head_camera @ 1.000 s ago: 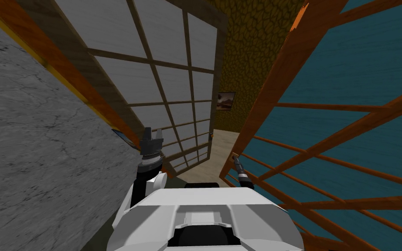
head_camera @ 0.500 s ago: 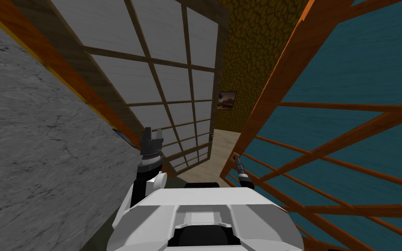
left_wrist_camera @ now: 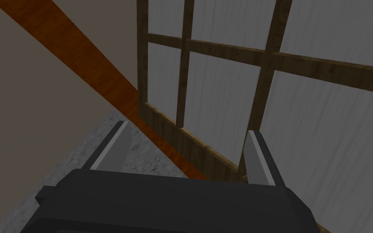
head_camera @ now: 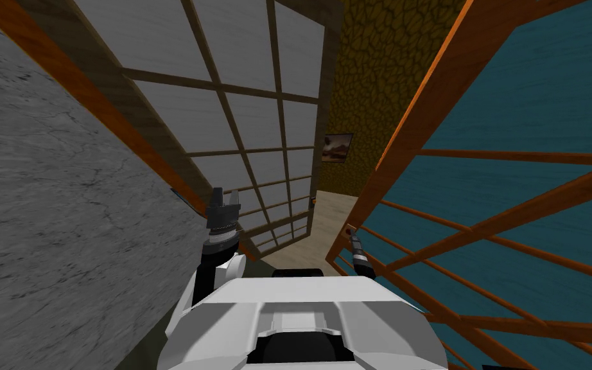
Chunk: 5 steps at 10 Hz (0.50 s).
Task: Push the door open
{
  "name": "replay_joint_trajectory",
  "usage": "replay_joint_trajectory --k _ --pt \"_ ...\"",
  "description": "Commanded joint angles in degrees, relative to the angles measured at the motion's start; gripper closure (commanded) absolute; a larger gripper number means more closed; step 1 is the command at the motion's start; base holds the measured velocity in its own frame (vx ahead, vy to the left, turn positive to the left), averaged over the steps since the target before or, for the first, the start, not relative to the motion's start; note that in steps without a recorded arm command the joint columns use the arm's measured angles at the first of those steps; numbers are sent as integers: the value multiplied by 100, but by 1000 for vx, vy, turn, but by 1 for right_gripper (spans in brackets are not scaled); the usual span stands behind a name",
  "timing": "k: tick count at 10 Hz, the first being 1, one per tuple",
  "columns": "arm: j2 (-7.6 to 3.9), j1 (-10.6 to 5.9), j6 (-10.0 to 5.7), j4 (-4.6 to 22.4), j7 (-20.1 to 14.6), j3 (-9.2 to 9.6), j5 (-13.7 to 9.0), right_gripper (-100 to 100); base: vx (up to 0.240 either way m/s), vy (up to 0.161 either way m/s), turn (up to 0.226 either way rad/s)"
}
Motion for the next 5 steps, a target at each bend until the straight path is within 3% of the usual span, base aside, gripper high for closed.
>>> replay_joint_trajectory --k 1,4,5 --pt "-52 -117 -113 16 -283 -74 -270 100 26 -18 84" --pt "-48 -226 -148 111 -749 -190 -699 100 31 -37 89" --pt "-48 -226 -148 111 -762 -190 -736 100 14 -33 49"
